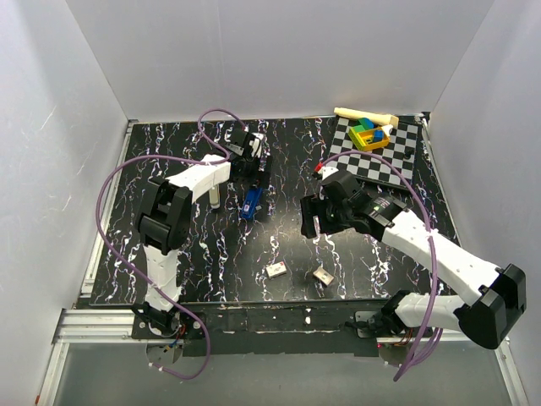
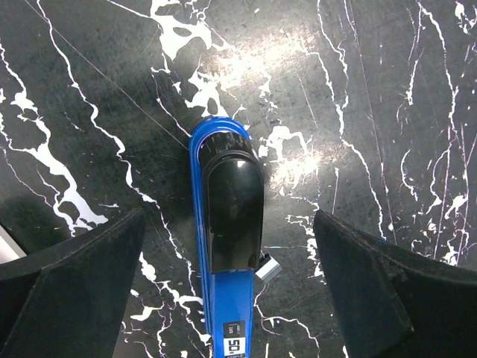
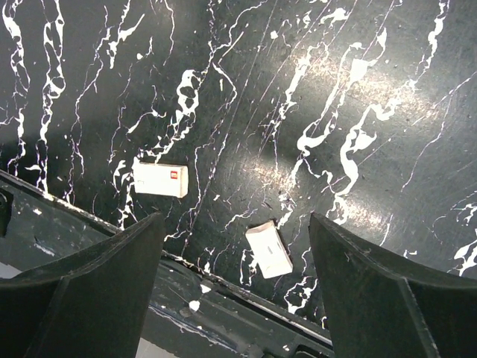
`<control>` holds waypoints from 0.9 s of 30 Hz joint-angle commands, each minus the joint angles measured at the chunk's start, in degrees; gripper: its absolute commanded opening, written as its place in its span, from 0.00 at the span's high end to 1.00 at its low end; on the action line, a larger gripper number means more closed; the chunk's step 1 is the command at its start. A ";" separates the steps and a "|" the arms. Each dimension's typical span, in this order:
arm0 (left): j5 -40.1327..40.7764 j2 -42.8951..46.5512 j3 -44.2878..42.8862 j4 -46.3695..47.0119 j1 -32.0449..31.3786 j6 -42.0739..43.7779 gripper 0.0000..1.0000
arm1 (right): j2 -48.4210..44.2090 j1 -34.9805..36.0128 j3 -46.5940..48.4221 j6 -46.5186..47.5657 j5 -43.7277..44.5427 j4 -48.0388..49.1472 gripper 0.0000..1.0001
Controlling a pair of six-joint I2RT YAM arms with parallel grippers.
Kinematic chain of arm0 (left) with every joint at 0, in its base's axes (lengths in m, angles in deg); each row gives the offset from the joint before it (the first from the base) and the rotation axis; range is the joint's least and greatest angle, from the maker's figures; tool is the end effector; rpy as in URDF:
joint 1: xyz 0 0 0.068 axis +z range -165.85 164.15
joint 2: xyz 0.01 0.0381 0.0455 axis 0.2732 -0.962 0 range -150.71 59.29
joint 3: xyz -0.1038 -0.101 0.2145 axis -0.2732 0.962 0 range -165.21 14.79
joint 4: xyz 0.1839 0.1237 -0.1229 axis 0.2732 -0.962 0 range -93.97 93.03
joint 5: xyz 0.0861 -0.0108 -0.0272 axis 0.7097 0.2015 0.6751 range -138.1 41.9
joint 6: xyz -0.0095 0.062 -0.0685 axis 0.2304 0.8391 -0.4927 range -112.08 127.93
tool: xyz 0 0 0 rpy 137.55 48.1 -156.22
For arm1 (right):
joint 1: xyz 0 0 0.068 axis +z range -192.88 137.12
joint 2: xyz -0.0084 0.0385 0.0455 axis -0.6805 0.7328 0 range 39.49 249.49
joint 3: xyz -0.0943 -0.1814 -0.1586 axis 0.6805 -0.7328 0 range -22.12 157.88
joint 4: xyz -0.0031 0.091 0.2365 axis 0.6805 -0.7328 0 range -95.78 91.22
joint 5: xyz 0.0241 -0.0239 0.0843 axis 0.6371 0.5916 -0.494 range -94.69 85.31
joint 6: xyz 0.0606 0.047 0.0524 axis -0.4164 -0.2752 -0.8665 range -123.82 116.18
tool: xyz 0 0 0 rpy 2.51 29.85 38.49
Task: Unload the staples from the stapler
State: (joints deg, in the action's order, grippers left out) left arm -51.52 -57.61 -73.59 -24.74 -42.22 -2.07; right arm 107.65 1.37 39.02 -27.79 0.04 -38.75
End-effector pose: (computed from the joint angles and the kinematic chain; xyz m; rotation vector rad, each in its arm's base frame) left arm 0.4070 -0.2073 0.1449 0.3910 2.5532 -0.3175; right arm 0.2028 0.1881 0.2606 -0.3901 2.4065 0.4553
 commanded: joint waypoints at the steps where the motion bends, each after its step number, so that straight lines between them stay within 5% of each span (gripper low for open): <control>1: 1.05 0.80 -2.50 -0.71 -0.26 1.21 0.06 | 0.83 -0.22 -0.41 0.24 -1.13 2.17 0.14; 10: -0.44 -0.87 -2.76 -1.59 -0.26 3.14 0.27 | 1.80 -0.22 -0.41 0.15 -2.44 2.96 0.17; 27: -1.76 -2.01 -2.41 -1.59 -0.35 6.04 0.44 | 2.42 -0.30 -1.03 -0.20 -4.29 4.02 0.18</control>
State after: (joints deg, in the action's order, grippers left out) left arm -52.44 -60.96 -74.51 -26.66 -42.24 2.62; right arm 110.10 1.37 38.80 -27.83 -3.45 -37.18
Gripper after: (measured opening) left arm 0.599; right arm 0.818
